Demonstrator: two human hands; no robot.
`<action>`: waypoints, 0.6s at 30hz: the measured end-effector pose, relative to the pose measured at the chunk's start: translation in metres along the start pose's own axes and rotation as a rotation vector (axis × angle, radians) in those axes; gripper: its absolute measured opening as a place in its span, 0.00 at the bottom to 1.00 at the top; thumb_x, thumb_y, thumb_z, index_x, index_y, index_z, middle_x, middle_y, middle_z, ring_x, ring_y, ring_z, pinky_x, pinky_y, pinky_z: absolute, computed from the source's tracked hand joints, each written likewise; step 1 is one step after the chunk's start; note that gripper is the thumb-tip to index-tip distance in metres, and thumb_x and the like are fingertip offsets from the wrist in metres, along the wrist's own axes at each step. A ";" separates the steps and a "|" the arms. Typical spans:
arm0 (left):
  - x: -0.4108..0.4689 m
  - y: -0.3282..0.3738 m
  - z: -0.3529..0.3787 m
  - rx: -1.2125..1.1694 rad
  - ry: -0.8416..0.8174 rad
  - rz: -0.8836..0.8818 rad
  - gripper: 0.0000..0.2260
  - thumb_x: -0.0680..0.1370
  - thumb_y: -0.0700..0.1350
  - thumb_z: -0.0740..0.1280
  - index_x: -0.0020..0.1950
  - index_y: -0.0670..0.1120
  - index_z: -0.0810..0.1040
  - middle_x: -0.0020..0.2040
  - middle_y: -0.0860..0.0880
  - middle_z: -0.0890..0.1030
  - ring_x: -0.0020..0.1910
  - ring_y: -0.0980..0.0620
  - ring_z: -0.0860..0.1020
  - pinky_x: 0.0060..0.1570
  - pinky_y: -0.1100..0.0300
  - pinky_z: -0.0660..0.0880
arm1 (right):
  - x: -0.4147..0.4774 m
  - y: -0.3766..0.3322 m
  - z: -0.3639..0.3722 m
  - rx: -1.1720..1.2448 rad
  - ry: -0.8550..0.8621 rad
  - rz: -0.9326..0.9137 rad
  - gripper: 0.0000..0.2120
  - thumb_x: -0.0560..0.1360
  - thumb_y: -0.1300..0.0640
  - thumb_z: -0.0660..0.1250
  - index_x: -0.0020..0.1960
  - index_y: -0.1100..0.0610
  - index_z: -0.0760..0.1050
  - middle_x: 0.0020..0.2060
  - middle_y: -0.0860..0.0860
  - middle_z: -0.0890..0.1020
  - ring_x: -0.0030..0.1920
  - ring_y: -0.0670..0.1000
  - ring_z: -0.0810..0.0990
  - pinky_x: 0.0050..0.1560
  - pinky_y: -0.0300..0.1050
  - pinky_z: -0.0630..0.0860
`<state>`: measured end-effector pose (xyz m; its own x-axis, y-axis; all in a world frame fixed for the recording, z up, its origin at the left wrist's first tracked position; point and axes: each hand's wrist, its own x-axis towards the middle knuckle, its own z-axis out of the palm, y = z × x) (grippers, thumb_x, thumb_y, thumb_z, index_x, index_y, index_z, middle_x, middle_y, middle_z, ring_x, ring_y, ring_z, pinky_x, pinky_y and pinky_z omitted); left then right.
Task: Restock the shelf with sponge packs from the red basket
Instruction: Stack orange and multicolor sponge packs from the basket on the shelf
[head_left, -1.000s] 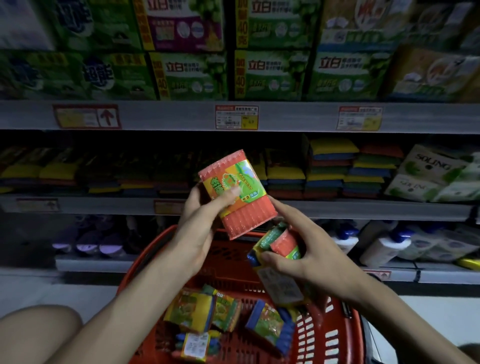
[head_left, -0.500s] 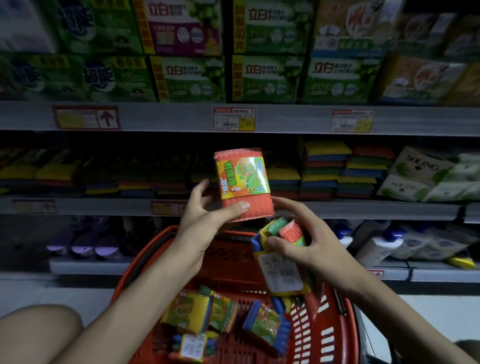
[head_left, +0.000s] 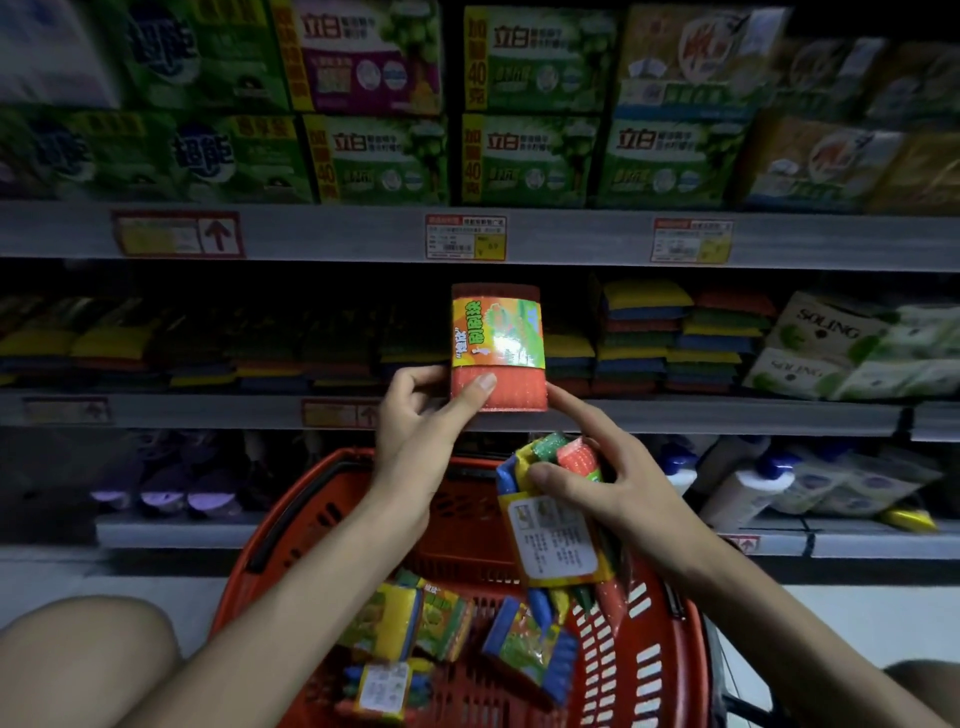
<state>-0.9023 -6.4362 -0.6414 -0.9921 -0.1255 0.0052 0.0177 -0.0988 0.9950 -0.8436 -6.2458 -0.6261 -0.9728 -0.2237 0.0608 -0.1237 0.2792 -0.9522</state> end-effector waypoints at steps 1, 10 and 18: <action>0.001 -0.001 -0.001 0.004 -0.001 -0.002 0.20 0.73 0.50 0.79 0.61 0.47 0.78 0.54 0.48 0.86 0.54 0.54 0.85 0.61 0.47 0.80 | 0.000 0.001 0.000 -0.004 0.005 -0.004 0.41 0.66 0.36 0.73 0.77 0.35 0.64 0.71 0.33 0.71 0.67 0.43 0.77 0.68 0.54 0.77; 0.004 0.002 0.006 -0.041 0.037 -0.042 0.15 0.73 0.48 0.79 0.57 0.51 0.82 0.53 0.48 0.86 0.53 0.49 0.86 0.54 0.48 0.83 | -0.003 -0.002 0.001 0.006 0.012 0.004 0.41 0.69 0.43 0.75 0.78 0.37 0.62 0.69 0.32 0.72 0.63 0.30 0.74 0.57 0.30 0.76; 0.010 0.006 0.023 0.007 0.026 -0.119 0.11 0.71 0.45 0.81 0.52 0.50 0.84 0.49 0.48 0.87 0.52 0.47 0.86 0.56 0.43 0.82 | -0.007 0.010 -0.004 0.122 0.031 0.070 0.38 0.71 0.49 0.78 0.77 0.41 0.65 0.52 0.24 0.81 0.55 0.38 0.83 0.50 0.34 0.80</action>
<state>-0.9152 -6.4155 -0.6331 -0.9836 -0.1387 -0.1157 -0.1011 -0.1081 0.9890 -0.8386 -6.2376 -0.6348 -0.9841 -0.1777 0.0001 -0.0320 0.1769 -0.9837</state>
